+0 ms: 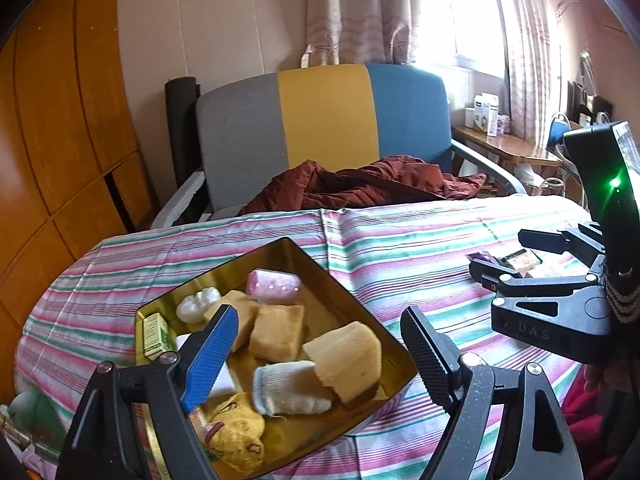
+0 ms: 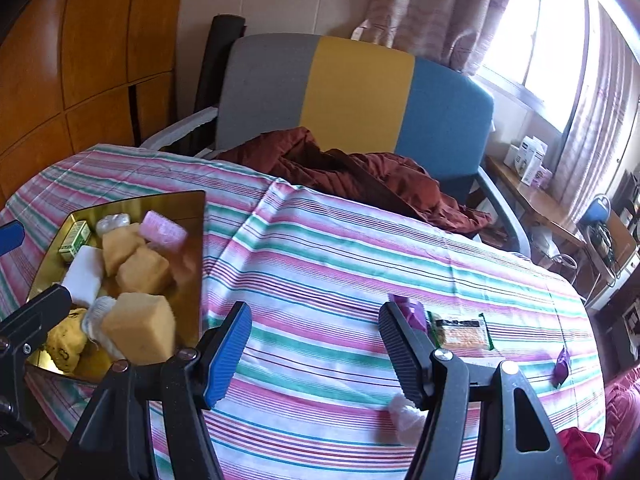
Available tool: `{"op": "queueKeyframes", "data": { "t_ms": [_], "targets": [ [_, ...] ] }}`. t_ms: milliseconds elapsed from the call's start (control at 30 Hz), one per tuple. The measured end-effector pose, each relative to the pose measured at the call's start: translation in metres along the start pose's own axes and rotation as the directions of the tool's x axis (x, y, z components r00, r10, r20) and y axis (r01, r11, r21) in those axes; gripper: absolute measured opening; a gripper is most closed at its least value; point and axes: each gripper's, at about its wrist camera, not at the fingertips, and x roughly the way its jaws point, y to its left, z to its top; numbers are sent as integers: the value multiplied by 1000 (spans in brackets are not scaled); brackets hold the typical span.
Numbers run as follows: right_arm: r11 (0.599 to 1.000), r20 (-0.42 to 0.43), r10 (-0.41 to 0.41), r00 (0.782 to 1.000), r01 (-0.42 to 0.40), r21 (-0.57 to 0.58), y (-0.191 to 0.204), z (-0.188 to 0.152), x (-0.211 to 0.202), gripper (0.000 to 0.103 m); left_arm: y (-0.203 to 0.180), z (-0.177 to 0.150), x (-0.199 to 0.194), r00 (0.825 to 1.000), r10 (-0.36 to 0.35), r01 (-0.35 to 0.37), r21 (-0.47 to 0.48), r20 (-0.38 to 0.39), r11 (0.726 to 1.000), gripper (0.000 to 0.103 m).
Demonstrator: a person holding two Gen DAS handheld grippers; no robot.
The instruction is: Organize objects
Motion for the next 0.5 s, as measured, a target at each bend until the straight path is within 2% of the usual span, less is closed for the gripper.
{"op": "queueKeyframes", "data": {
  "t_ms": [500],
  "targets": [
    [998, -44, -50, 998, 52, 47, -45, -10, 13, 67, -42, 8, 23, 997, -72, 74, 63, -30, 995, 84]
  ]
}}
